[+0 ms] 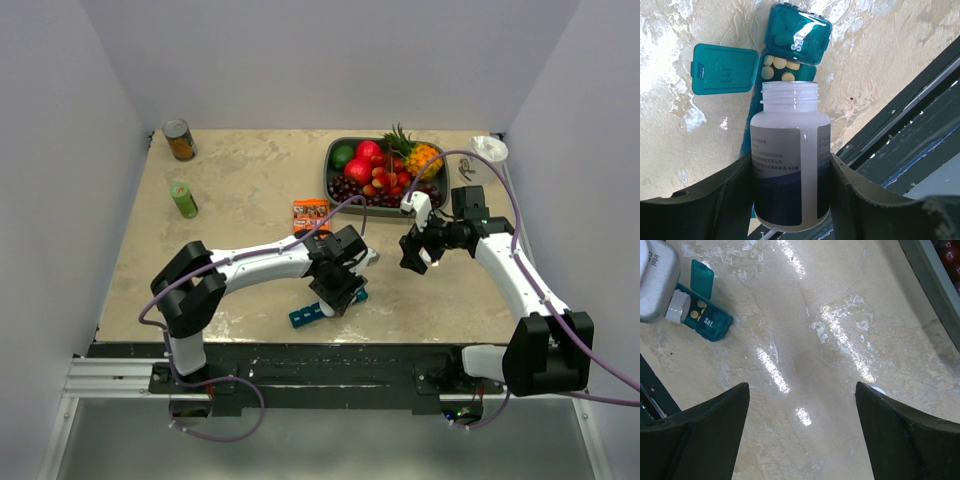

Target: Sort the pills into containers

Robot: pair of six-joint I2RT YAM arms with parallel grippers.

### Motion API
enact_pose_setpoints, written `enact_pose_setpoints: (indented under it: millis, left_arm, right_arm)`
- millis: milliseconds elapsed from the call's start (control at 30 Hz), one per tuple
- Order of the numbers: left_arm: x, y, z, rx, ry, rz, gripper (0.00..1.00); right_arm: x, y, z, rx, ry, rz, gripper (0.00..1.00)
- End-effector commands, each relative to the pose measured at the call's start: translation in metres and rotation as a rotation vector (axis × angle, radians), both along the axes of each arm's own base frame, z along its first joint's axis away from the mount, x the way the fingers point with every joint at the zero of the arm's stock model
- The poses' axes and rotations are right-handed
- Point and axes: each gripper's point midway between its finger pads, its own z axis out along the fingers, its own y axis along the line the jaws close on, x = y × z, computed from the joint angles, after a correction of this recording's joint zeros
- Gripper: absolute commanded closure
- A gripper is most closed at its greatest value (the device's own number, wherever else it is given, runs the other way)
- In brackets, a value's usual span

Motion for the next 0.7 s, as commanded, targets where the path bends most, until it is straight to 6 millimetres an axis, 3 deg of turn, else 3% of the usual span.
enact_pose_setpoints:
  millis: [0, 500, 667]
  left_arm:
    - [0.003, -0.007, 0.017, -0.078, -0.051, 0.002, 1.00]
    - [0.006, -0.002, 0.018, -0.178, -0.160, -0.020, 1.00]
    - [0.008, -0.007, 0.025, -0.314, -0.257, -0.062, 1.00]
  right_arm:
    - [-0.003, 0.002, -0.001, 0.017, 0.007, 0.019, 0.11]
    - [-0.002, 0.001, -0.005, 0.010, 0.012, 0.018, 0.11]
    - [-0.003, 0.000, -0.006, 0.006, 0.011, 0.020, 0.11]
